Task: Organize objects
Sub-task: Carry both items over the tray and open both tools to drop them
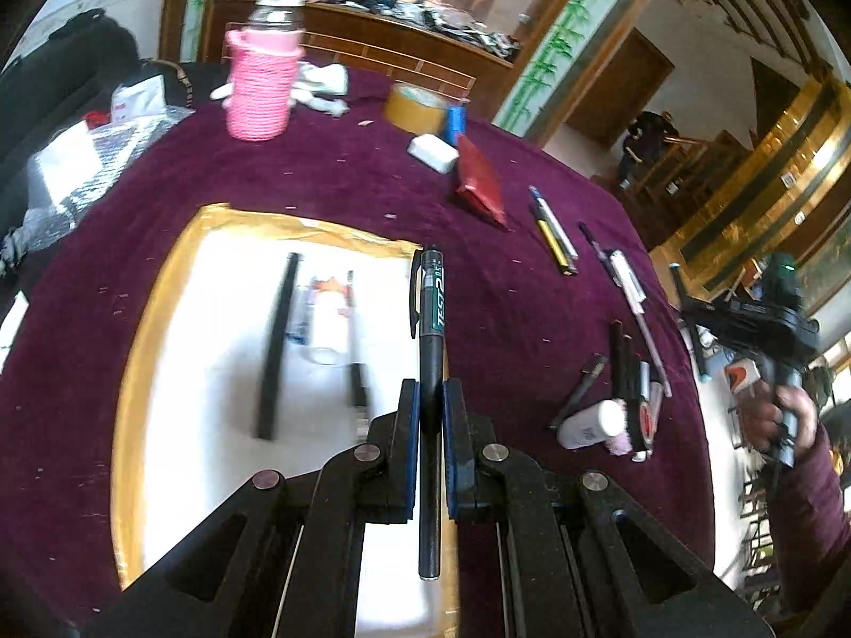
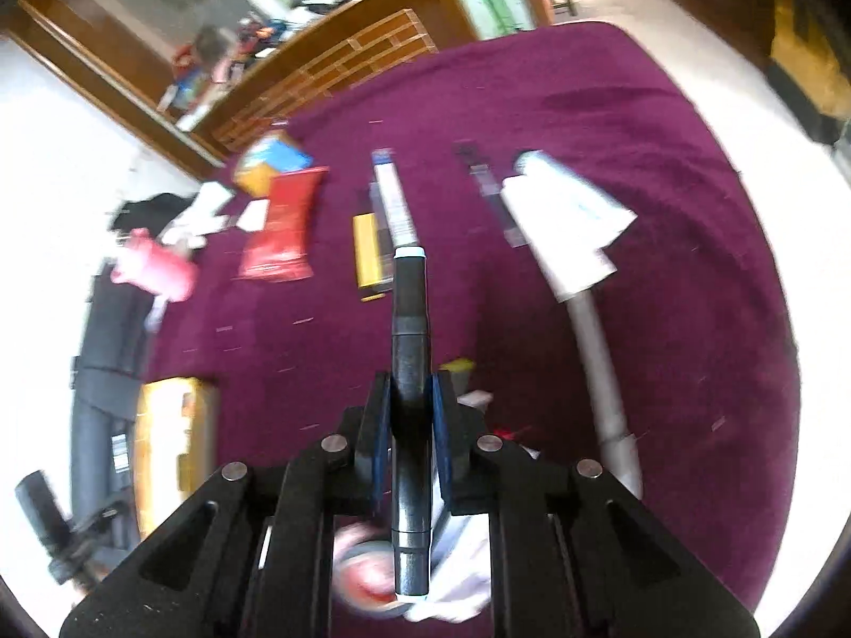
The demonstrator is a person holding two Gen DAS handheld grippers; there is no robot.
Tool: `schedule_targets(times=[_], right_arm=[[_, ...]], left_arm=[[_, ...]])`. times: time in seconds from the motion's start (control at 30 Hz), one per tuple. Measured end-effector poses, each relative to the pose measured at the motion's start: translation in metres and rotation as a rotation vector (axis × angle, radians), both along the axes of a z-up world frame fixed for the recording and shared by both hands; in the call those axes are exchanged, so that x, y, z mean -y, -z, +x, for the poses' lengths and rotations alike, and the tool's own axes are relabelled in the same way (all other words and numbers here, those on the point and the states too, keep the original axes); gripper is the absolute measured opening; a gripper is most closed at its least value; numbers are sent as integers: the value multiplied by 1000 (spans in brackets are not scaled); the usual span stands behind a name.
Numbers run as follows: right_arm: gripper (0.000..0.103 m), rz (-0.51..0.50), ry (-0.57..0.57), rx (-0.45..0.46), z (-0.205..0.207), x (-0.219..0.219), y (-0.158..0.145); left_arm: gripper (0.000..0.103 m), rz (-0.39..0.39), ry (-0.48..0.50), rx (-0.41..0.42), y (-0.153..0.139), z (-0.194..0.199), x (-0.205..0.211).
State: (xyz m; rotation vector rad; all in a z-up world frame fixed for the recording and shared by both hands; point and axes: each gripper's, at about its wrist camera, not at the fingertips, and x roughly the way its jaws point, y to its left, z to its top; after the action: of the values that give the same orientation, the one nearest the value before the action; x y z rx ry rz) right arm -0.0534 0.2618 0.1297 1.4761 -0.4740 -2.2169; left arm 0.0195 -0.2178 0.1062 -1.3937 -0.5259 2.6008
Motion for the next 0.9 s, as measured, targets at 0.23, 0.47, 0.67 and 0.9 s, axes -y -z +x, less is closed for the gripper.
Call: schedule_targets(times=[0.23, 0.47, 0.67, 0.9], right_arm=[[13, -71, -132, 27, 42, 107, -14], [13, -92, -209, 98, 69, 219, 9], [13, 9, -259, 111, 77, 294, 32], [13, 216, -234, 76, 72, 330, 59]], left_arm=[[5, -13, -23, 36, 15, -12, 41], [5, -43, -10, 77, 40, -38, 70], [5, -47, 11, 117, 65, -62, 84], [5, -69, 47, 124, 78, -78, 84]])
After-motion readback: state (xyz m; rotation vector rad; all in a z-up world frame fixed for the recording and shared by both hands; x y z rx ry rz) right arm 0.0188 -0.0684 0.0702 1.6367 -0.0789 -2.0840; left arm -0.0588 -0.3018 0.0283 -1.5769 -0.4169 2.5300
